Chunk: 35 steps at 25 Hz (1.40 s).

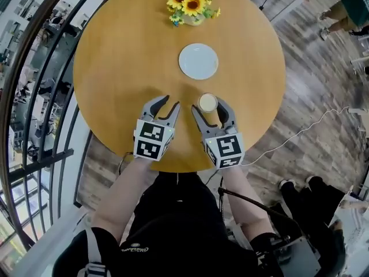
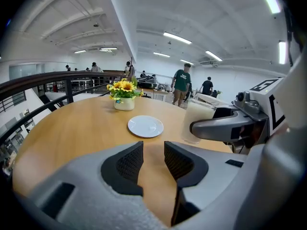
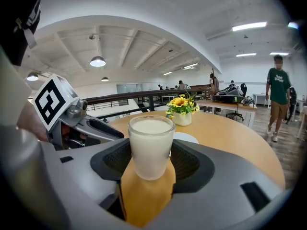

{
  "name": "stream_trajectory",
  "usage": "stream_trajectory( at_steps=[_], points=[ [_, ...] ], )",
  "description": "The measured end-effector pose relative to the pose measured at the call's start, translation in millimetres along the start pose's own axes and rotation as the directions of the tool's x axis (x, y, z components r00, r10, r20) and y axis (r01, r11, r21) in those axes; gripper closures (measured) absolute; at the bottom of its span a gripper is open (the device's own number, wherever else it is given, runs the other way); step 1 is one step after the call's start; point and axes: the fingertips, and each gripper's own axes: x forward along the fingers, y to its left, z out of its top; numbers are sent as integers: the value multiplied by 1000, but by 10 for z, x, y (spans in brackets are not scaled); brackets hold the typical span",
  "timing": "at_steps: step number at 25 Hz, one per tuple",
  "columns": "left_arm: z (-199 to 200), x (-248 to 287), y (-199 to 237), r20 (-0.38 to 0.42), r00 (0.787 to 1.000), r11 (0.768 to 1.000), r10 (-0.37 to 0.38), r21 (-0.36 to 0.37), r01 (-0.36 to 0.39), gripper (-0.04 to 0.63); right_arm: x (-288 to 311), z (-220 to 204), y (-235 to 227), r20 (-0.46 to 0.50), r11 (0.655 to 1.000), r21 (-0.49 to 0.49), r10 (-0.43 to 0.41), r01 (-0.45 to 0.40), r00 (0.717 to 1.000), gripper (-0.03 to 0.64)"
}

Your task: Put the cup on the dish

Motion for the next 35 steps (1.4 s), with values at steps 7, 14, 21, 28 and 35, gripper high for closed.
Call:
stream_trajectory(
  at_steps=[7, 14, 21, 28, 35],
  points=[
    [-74, 199, -16, -19, 1000, 1000, -4, -11, 4, 456, 144, -136, -105, -12, 1000, 14, -1, 1, 1000, 363],
    [-45, 323, 14, -31, 1000, 1000, 3, -20, -4, 456, 385, -64, -249, -11, 1000, 4, 0, 0, 1000, 362],
    [0, 458, 127, -43, 999, 999, 25, -41, -27, 456, 868, 44, -605, -27, 997, -65, -31, 30, 999, 363],
    [110, 590, 244, -42, 998, 998, 37, -57, -39, 456, 1368, 96, -923, -79, 992, -117, -64, 54, 995, 364],
    [50, 582, 303, -51, 998, 996, 48, -75, -51, 456, 1617, -25, -1031, -135, 992, -110, -73, 58, 988, 363]
  ],
)
